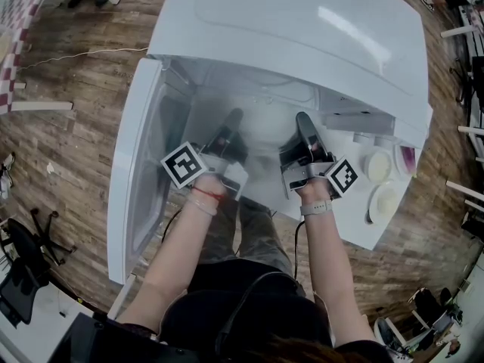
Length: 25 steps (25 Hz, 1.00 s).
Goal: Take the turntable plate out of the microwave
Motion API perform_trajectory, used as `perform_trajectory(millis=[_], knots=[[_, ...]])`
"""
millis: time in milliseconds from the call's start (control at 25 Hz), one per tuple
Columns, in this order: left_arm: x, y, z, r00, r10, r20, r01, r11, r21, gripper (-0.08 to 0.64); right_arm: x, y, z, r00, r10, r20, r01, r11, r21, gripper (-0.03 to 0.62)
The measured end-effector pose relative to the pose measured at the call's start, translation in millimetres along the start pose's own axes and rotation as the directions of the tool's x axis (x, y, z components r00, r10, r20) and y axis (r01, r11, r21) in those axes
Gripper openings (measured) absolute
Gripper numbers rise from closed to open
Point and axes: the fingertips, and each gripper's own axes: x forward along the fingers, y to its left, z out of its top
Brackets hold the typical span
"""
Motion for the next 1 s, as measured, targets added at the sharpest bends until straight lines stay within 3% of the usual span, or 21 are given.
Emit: perform_trajectory(millis=[440,680,1000], knots=[[9,1,24,0.995,-0.014,0.103,0.015,1.0,-0.013,0.032,-3,-3,1,1.0,-0.004,-0.022,0.005,1.0,0.006,0.04],[11,3,23,0.994,-0.008,0.107,0.01,1.0,-0.01,0.032,-4,-3,2,1.0,-0.002,-0.029,0.001,1.0,-0.003,0.041],[7,1,22,0.994,-0.004,0.111,0.006,1.0,-0.016,0.031,0,3,3,0.999,0.002,-0.043,-0.006,0.996,-0.092,0.043]])
